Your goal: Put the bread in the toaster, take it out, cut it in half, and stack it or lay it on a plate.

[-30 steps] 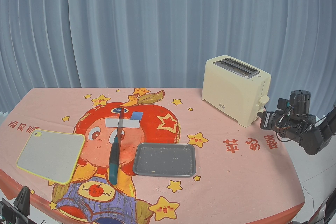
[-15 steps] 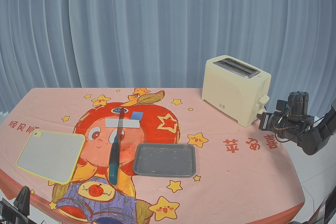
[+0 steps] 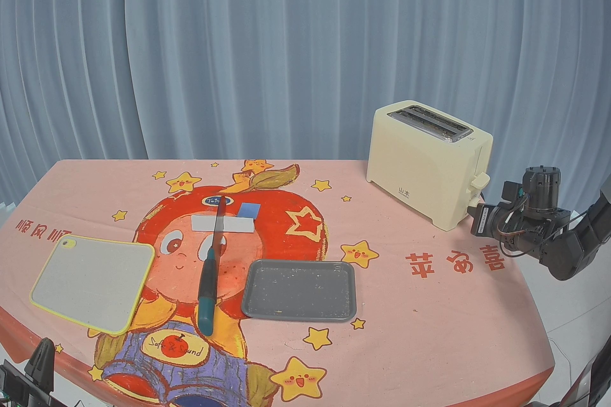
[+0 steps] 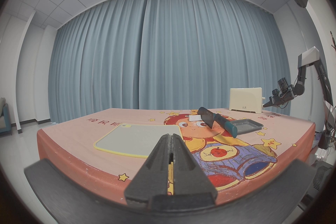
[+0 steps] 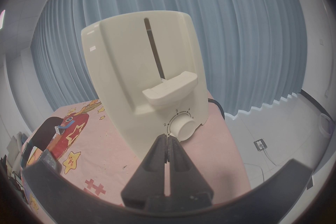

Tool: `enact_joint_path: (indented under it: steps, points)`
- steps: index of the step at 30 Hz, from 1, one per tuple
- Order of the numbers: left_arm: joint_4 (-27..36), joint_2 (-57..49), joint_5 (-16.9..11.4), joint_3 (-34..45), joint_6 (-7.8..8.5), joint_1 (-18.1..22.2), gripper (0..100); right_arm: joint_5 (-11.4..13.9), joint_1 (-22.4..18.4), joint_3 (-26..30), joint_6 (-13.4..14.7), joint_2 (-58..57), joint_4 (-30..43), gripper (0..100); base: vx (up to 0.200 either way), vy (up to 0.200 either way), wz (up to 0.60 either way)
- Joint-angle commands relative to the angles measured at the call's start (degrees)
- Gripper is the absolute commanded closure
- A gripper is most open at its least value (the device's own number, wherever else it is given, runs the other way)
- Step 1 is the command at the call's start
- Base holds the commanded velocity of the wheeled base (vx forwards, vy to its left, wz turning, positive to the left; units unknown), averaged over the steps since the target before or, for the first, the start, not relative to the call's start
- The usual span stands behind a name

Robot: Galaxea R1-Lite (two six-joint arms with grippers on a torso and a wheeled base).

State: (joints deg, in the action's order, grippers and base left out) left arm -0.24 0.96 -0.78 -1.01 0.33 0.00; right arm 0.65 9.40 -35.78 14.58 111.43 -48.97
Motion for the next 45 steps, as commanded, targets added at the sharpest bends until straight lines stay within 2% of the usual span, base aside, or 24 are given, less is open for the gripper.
enact_joint_path:
  steps: [1, 16, 34, 43, 45]
  points:
    - [-0.02, -0.52, -0.01, 1.01, 0.02, 0.0, 100, -0.03, 0.01, 0.1, 0.01, 0.54, 0.01, 100, 0.0, 0.0, 0.0]
    - [-0.02, -0.52, -0.01, 1.01, 0.02, 0.0, 100, -0.03, -1.14, -0.08, 0.01, 1.86, 0.01, 100, 0.0, 0.0, 0.0]
    - [-0.02, -0.52, -0.01, 1.01, 0.02, 0.0, 100, -0.03, -0.52, 0.71, -0.17, 1.33, 0.01, 100, 0.0, 0.0, 0.0]
    - [-0.02, -0.52, -0.01, 1.01, 0.02, 0.0, 100, -0.12, 2.29, 2.38, -0.08, -2.71, 0.1, 100, 0.0, 0.0, 0.0]
    - [-0.02, -0.52, -0.01, 1.01, 0.02, 0.0, 100, -1.0, 3.87, 3.52, -0.08, -6.05, 0.63, 100, 0.0, 0.0, 0.0]
